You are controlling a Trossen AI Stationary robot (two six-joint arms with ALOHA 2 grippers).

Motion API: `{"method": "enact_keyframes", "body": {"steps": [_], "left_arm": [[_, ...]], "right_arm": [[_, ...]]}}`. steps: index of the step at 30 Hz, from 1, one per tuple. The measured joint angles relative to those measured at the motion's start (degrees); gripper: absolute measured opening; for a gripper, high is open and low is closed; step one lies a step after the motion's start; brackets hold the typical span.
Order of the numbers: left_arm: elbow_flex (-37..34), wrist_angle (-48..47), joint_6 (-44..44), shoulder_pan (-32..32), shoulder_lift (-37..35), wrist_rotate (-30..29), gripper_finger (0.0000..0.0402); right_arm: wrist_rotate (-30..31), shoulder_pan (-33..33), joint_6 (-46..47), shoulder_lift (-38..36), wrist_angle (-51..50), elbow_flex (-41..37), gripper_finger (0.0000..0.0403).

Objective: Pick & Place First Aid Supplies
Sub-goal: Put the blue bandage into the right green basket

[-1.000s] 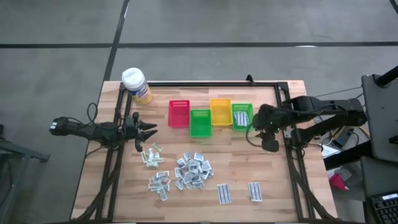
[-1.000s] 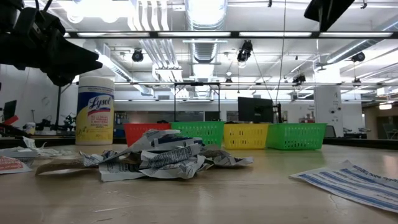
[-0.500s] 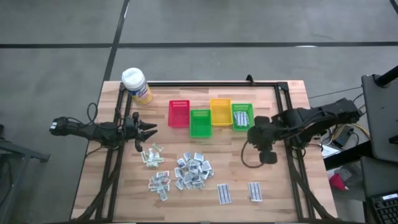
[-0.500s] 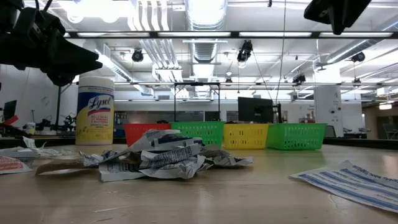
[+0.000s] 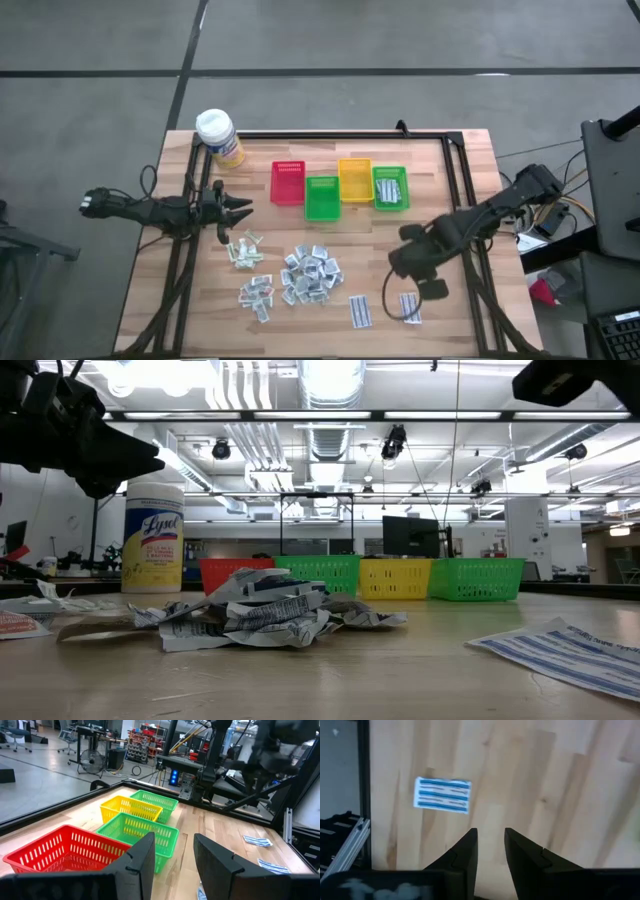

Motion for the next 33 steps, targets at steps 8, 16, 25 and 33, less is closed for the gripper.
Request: {"method": "enact_keyframes", "body": {"steps": [8, 16, 25, 33], "left_arm": [[0.0, 0.0, 0.0, 0.0, 0.0, 0.0, 0.0131], [0.0, 0.0, 0.0, 0.0, 0.0, 0.0, 0.0131], [0.0, 0.0, 0.0, 0.0, 0.0, 0.0, 0.0131], [0.0, 0.0, 0.0, 0.0, 0.0, 0.0, 0.0131]], "right_arm": [[0.4, 4.9, 3.6, 5.4, 4.2, 0.0, 0.0125], [0.5, 7.7, 6.8, 9.1, 5.8, -0.1, 0.0172], [2.4, 9.3, 9.0, 10.0, 7.4, -4.1, 0.0192], [2.6, 10.6, 10.3, 9.7, 16.3, -11.5, 0.0192]]}}
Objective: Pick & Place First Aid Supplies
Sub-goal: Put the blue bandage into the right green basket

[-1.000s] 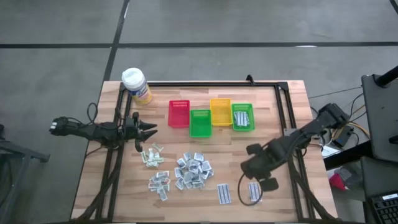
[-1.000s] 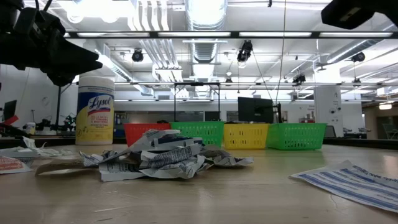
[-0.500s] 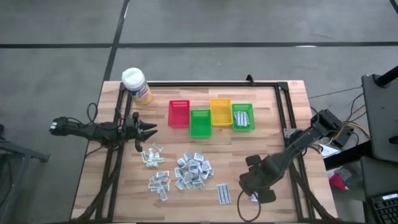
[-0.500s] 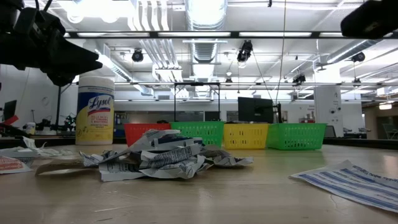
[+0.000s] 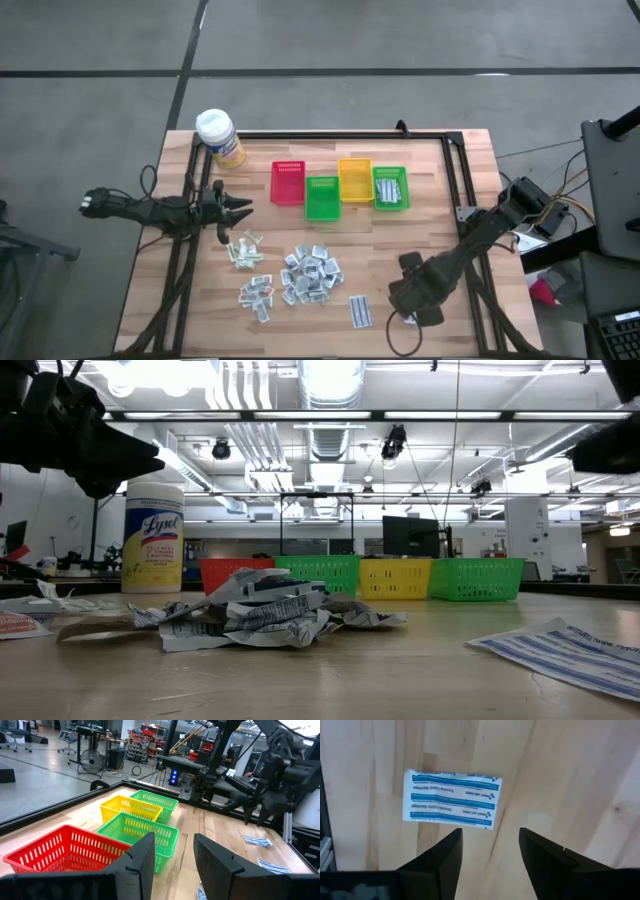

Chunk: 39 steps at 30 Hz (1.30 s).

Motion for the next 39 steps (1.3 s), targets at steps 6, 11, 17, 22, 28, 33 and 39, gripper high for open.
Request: {"method": "enact_keyframes", "body": {"steps": [6, 11, 17, 22, 28, 33, 39], "left_arm": [[0.0, 0.0, 0.0, 0.0, 0.0, 0.0, 0.0131], [0.0, 0.0, 0.0, 0.0, 0.0, 0.0, 0.0131], [0.0, 0.0, 0.0, 0.0, 0.0, 0.0, 0.0131], [0.0, 0.0, 0.0, 0.0, 0.0, 0.0, 0.0131], [0.0, 0.0, 0.0, 0.0, 0.0, 0.0, 0.0131], [0.0, 0.0, 0.0, 0.0, 0.0, 0.0, 0.0131], [0.0, 0.0, 0.0, 0.0, 0.0, 0.0, 0.0131]], "right_arm": [[0.6, -0.2, 0.0, 0.0, 3.2, -3.5, 0.0192], [0.8, -0.2, 1.2, 0.0, 8.9, -5.8, 0.0192], [3.2, -0.2, 3.7, 0.0, 11.9, -7.1, 0.0192], [4.3, -0.2, 5.2, 0.0, 13.6, -8.4, 0.0192], [4.3, -0.2, 9.5, 0.0, 15.1, -10.0, 0.0192], [5.8, -0.1, 10.6, 0.1, 15.9, -10.4, 0.0192], [6.9, -0.1, 12.4, 3.8, 15.6, -10.1, 0.0192]]}}
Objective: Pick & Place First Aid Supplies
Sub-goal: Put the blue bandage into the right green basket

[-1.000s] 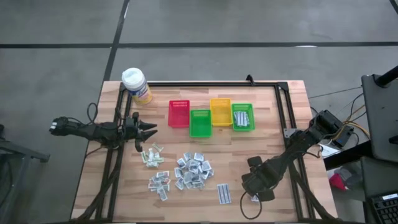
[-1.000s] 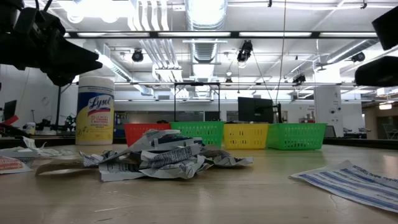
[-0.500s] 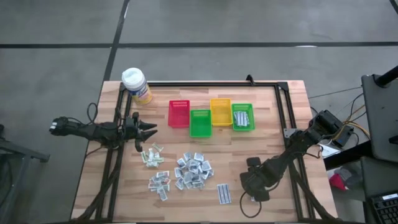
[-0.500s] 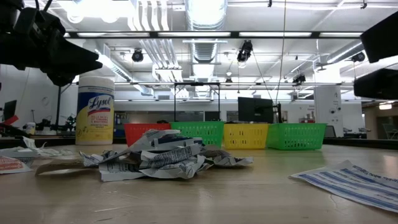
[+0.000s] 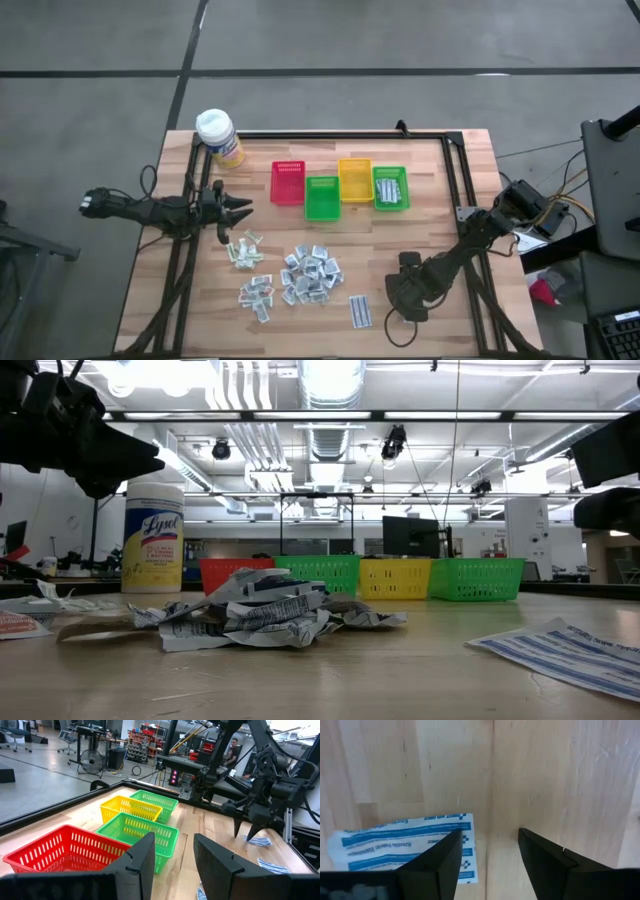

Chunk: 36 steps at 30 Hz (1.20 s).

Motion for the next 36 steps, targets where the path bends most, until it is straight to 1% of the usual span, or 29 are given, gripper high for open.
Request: {"method": "enact_keyframes", "body": {"steps": [3, 7, 12, 16, 36], "left_arm": [[0.0, 0.0, 0.0, 0.0, 0.0, 0.0, 0.0131], [0.0, 0.0, 0.0, 0.0, 0.0, 0.0, 0.0131], [0.0, 0.0, 0.0, 0.0, 0.0, 0.0, 0.0131], [0.0, 0.0, 0.0, 0.0, 0.0, 0.0, 0.0131], [0.0, 0.0, 0.0, 0.0, 0.0, 0.0, 0.0131]], "right_arm": [[0.0, 0.1, 0.0, 2.6, -0.9, 1.0, 0.0192], [0.7, 0.1, 0.1, 4.2, -3.9, 2.8, 0.0192], [7.5, 0.0, 1.5, 4.1, -12.4, 3.9, 0.0192], [11.8, -0.2, 1.8, 4.2, -16.2, 4.2, 0.0192], [12.1, -0.4, 1.5, 3.0, -18.2, 3.9, 0.0192]]}}
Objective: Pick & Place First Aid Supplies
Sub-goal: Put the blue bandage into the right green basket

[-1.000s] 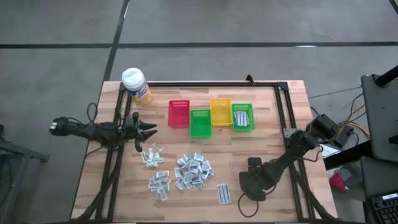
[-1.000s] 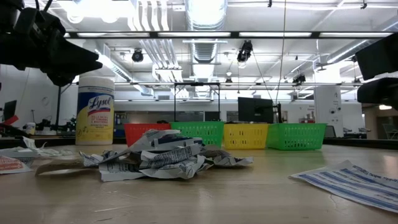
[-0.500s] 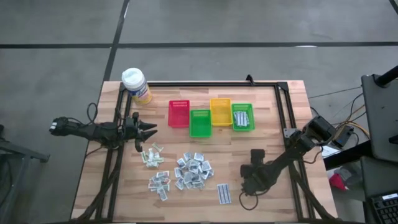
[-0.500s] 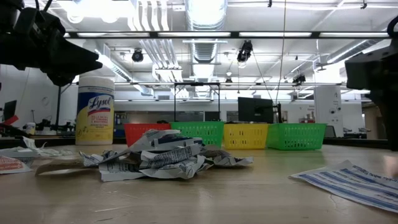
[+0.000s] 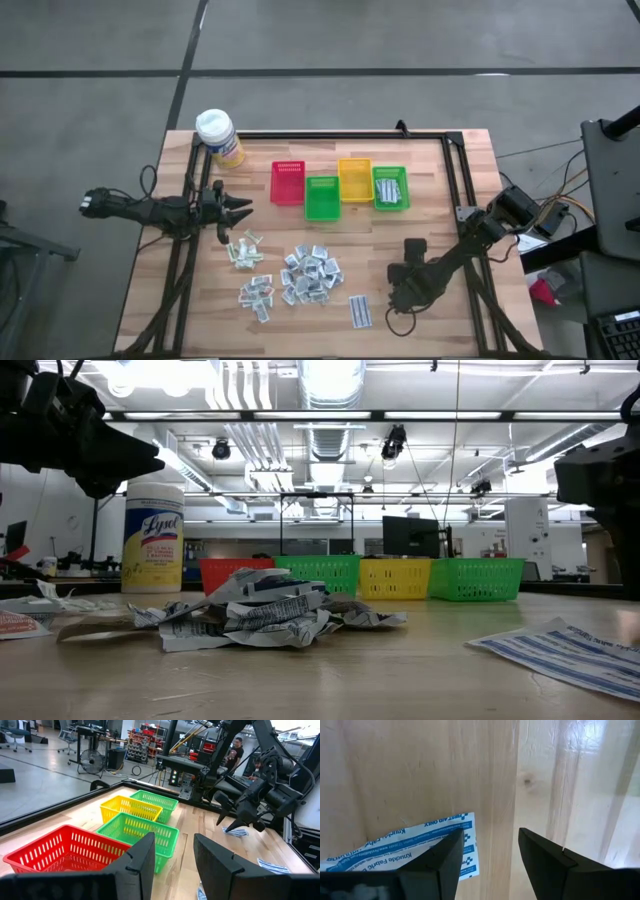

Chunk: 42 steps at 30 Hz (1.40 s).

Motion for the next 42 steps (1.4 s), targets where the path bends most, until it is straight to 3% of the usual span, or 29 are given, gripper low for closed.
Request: {"method": "enact_keyframes", "body": {"steps": [24, 42], "left_arm": [[0.0, 0.0, 0.0, 0.0, 0.0, 0.0, 0.0131], [0.0, 0.0, 0.0, 0.0, 0.0, 0.0, 0.0131]], "right_arm": [[-0.1, 0.0, -1.4, -0.5, -3.1, 0.1, 0.0192], [-3.2, 0.0, -0.5, -7.2, -3.7, 0.1, 0.0192]]}}
